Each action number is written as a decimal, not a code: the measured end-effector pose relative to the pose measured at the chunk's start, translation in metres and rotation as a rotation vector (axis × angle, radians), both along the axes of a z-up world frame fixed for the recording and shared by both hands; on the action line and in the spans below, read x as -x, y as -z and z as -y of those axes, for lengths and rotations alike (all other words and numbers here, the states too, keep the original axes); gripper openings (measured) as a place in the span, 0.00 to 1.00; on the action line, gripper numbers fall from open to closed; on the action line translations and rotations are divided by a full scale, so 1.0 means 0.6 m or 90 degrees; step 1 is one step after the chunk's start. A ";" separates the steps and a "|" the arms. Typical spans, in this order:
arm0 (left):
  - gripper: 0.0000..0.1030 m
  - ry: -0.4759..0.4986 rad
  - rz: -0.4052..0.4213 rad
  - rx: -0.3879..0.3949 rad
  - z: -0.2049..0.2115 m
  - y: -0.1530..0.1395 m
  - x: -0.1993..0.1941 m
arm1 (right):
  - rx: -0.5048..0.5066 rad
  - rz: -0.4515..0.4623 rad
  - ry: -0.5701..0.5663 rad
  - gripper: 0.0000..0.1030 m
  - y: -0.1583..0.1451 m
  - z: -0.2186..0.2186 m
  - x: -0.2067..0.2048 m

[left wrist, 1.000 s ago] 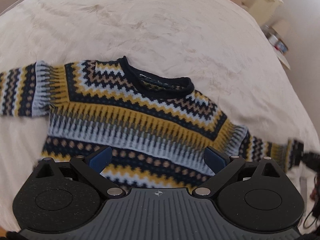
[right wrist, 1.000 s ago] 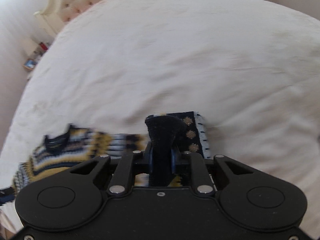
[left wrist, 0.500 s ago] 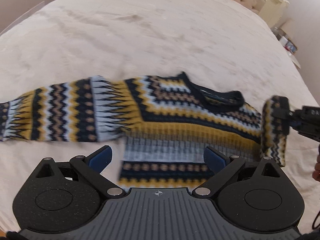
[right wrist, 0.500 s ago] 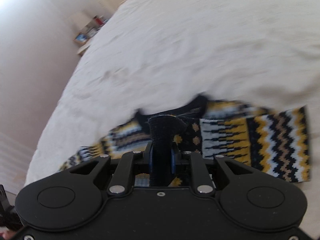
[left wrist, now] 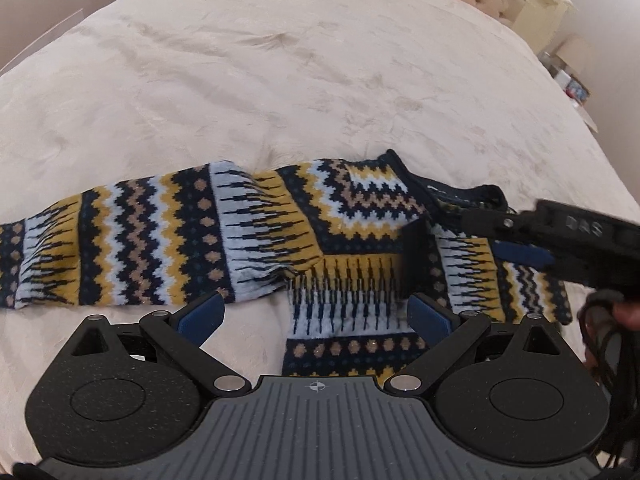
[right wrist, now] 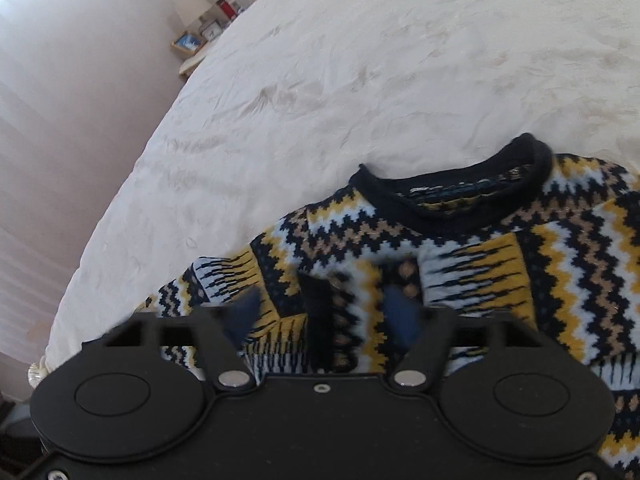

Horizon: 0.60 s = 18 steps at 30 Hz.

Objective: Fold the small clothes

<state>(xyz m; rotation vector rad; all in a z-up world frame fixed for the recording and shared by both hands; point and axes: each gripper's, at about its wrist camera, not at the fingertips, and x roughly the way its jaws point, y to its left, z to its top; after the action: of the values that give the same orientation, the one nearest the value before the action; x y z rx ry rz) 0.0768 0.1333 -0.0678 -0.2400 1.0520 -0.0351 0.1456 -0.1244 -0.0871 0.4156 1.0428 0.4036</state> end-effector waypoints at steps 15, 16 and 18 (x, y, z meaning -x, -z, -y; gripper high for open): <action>0.91 0.045 -0.003 -0.022 0.097 0.041 -0.053 | 0.174 -0.047 0.068 1.00 0.047 0.180 0.081; 0.87 0.052 0.000 -0.023 0.104 0.044 -0.057 | 0.178 -0.049 0.075 1.00 0.049 0.191 0.083; 0.84 0.068 0.000 -0.031 0.116 0.051 -0.066 | 0.180 -0.053 0.085 1.00 0.052 0.213 0.087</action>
<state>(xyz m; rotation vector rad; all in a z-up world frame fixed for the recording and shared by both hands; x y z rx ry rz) 0.1163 0.0639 -0.0985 -0.1390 1.0642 -0.1056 0.0936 -0.2521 -0.1183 0.2478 1.1282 0.1177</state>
